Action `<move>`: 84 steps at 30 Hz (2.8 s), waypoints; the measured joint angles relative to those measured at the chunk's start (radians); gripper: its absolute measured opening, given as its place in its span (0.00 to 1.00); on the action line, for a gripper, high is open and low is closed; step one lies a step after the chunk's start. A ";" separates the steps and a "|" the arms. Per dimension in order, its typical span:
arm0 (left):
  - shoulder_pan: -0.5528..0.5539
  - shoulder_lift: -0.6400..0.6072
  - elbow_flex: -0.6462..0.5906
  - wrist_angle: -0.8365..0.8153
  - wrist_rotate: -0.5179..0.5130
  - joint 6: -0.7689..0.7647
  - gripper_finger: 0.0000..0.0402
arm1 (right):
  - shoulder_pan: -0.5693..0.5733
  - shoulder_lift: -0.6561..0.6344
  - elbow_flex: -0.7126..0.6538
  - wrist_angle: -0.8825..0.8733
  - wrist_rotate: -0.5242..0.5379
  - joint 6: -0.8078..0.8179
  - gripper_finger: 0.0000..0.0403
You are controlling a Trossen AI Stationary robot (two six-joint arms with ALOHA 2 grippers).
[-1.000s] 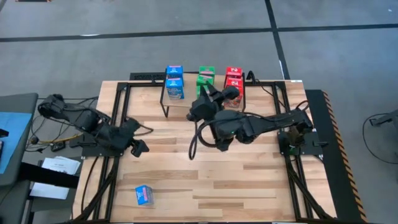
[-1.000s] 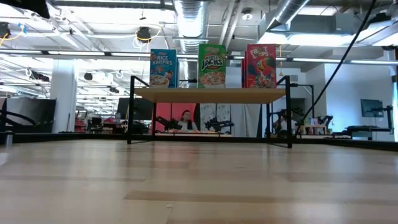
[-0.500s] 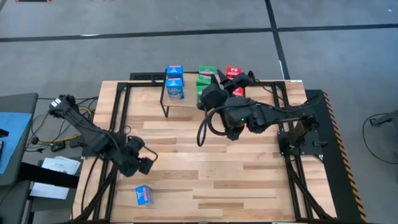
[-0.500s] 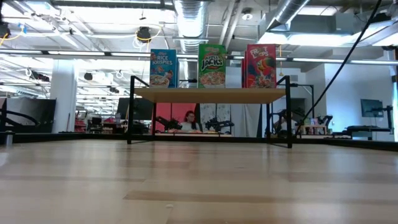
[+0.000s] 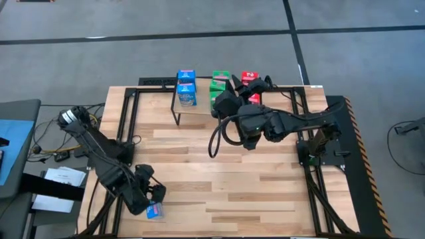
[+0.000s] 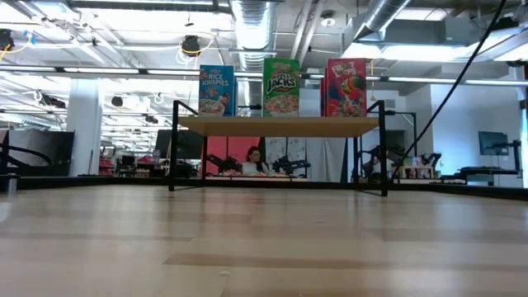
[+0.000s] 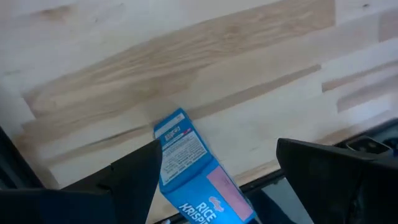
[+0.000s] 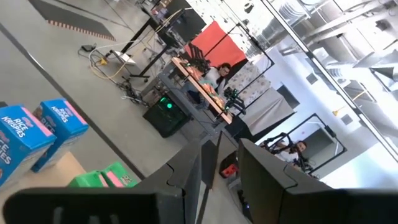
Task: Stack cereal on shelf
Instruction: Put the blue cereal box on the shelf aligned with the other blue cereal boxes
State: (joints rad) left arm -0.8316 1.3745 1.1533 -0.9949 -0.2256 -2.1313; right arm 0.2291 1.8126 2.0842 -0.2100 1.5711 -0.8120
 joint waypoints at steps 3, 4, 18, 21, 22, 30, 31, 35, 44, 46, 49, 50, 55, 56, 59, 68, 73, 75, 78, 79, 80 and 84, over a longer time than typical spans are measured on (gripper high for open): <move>-0.019 0.032 0.009 -0.001 -0.003 -0.053 0.76 | 0.000 0.000 0.000 0.000 0.000 0.000 0.33; -0.024 0.040 0.011 0.000 -0.002 -0.070 0.76 | 0.000 0.000 0.000 0.000 0.000 0.000 0.33; -0.103 0.068 0.016 0.016 -0.020 -0.277 0.76 | 0.026 0.000 0.000 -0.016 0.000 0.043 0.33; -0.110 0.068 0.016 0.021 -0.022 -0.295 0.76 | 0.029 0.000 0.000 -0.066 0.000 0.092 0.33; -0.110 0.068 0.016 0.022 -0.022 -0.296 0.76 | 0.030 0.000 0.000 -0.083 0.000 0.107 0.33; -0.112 0.100 0.016 0.023 -0.017 -0.308 0.76 | 0.033 0.000 0.000 -0.199 -0.001 0.211 0.33; -0.111 0.113 0.016 0.030 -0.010 -0.309 0.76 | 0.033 0.000 0.000 -0.207 0.000 0.218 0.33; -0.111 0.154 0.016 0.057 -0.010 -0.312 0.76 | 0.033 0.001 0.000 -0.208 0.000 0.221 0.33; -0.102 0.212 0.016 0.095 -0.002 -0.300 0.76 | 0.033 0.001 0.000 -0.209 0.000 0.220 0.33; -0.104 0.216 0.016 0.095 0.001 -0.293 0.76 | 0.033 0.001 0.000 -0.209 0.000 0.220 0.33; -0.103 0.216 0.016 0.095 0.002 -0.291 0.76 | 0.033 0.001 0.000 -0.208 0.000 0.220 0.33; -0.103 0.216 0.016 0.095 0.002 -0.290 0.76 | 0.033 0.001 0.000 -0.209 0.000 0.220 0.33; -0.102 0.216 0.016 0.094 0.009 -0.289 0.74 | 0.033 0.001 0.000 -0.209 0.000 0.220 0.33; -0.102 0.216 0.016 0.094 0.009 -0.289 0.73 | 0.033 0.001 0.000 -0.209 -0.001 0.220 0.33; -0.102 0.216 0.016 0.095 0.010 -0.277 0.66 | 0.033 0.001 0.000 -0.209 0.000 0.220 0.33; -0.102 0.216 0.016 0.096 -0.007 -0.246 0.46 | 0.033 0.001 0.000 -0.209 -0.001 0.218 0.33; -0.102 0.216 0.016 0.099 0.001 -0.225 0.44 | 0.033 0.001 0.000 -0.209 -0.001 0.218 0.33; -0.102 0.211 0.016 0.105 0.001 -0.212 0.44 | 0.033 0.001 0.000 -0.209 -0.001 0.218 0.33; -0.097 0.192 0.016 0.119 -0.004 -0.185 0.44 | 0.033 0.001 0.000 -0.209 -0.001 0.218 0.33; -0.094 0.184 0.016 0.120 -0.009 -0.175 0.44 | 0.033 0.001 0.000 -0.209 -0.001 0.218 0.33; -0.091 0.175 0.016 0.118 -0.017 -0.159 0.44 | 0.033 0.001 0.000 -0.209 -0.001 0.218 0.33; -0.061 0.138 0.017 0.114 -0.045 -0.076 0.44 | 0.033 0.001 0.000 -0.209 -0.001 0.219 0.33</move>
State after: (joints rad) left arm -0.8927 1.5125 1.1698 -0.8810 -0.2705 -2.2075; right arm 0.2619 1.8137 2.0842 -0.4187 1.5699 -0.5930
